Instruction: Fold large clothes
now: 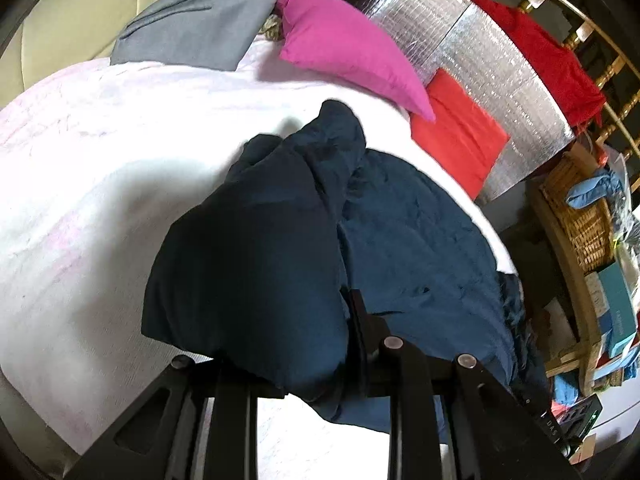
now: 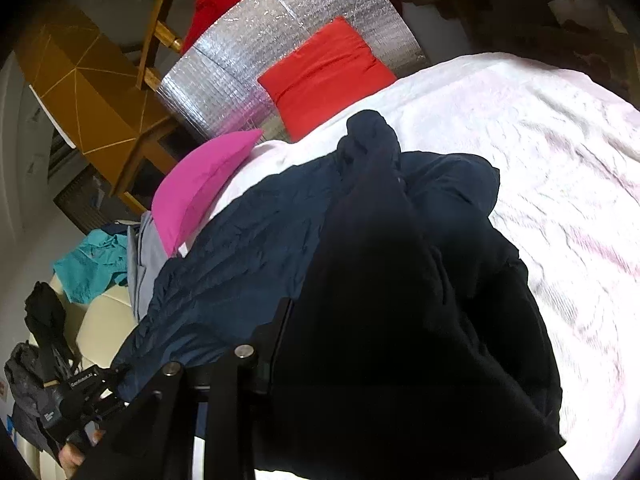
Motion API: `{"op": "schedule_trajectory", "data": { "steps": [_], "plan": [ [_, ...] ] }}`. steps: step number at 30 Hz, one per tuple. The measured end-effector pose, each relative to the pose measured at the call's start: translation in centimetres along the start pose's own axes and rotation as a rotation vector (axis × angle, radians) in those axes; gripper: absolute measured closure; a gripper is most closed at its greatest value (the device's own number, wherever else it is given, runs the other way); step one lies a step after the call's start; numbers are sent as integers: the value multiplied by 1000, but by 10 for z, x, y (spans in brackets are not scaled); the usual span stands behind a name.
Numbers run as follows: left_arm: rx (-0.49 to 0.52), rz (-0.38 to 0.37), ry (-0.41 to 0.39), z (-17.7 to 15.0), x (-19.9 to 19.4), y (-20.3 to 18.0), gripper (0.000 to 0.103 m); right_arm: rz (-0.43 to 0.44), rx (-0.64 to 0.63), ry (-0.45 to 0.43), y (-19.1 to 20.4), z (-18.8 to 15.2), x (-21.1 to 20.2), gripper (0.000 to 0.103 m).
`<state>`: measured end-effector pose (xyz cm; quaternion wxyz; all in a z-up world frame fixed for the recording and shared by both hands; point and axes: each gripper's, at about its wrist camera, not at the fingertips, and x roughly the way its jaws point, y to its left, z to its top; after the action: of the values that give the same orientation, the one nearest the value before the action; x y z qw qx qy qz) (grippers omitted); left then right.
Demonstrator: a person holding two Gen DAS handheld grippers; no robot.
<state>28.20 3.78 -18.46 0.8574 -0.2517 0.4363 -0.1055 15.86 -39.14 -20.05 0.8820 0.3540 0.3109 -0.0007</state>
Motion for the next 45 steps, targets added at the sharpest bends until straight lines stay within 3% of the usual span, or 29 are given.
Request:
{"op": "schedule_trajectory", "data": {
  "steps": [6, 9, 11, 13, 14, 18, 21, 23, 27, 29, 32, 36, 45],
  "plan": [
    [37, 82, 81, -6, 15, -1, 75, -37, 8, 40, -3, 0, 13, 67],
    [27, 97, 113, -6, 17, 3, 66, -38, 7, 68, -11, 2, 16, 66],
    [18, 106, 139, -7, 15, 8, 56, -48, 11, 91, -13, 2, 16, 56],
    [26, 112, 150, -9, 9, 11, 52, -69, 15, 106, -19, 2, 13, 42],
    [48, 123, 150, -11, 4, 12, 50, -75, 19, 115, -22, 2, 9, 40],
    [162, 165, 99, -23, -25, 10, 48, -99, 36, 189, -34, -3, -8, 32],
    [319, 311, -37, -35, -50, 1, 41, -149, 19, 227, -43, -9, -28, 30],
    [387, 347, -107, -39, -61, -6, 38, -184, 11, 230, -43, -13, -41, 30],
    [490, 381, -215, -44, -73, -24, 37, -232, -114, 134, -21, -8, -71, 30],
    [509, 385, -238, -46, -72, -28, 37, -200, -152, 75, -8, -2, -79, 32],
    [536, 406, -263, -46, -67, -36, 37, -182, -206, 50, 10, 3, -74, 43],
    [570, 432, -286, -48, -65, -40, 37, -144, -225, 94, 17, 7, -44, 52],
    [580, 454, -273, -46, -52, -37, 37, -151, -98, 250, -13, 5, 18, 54]
  ]
}}
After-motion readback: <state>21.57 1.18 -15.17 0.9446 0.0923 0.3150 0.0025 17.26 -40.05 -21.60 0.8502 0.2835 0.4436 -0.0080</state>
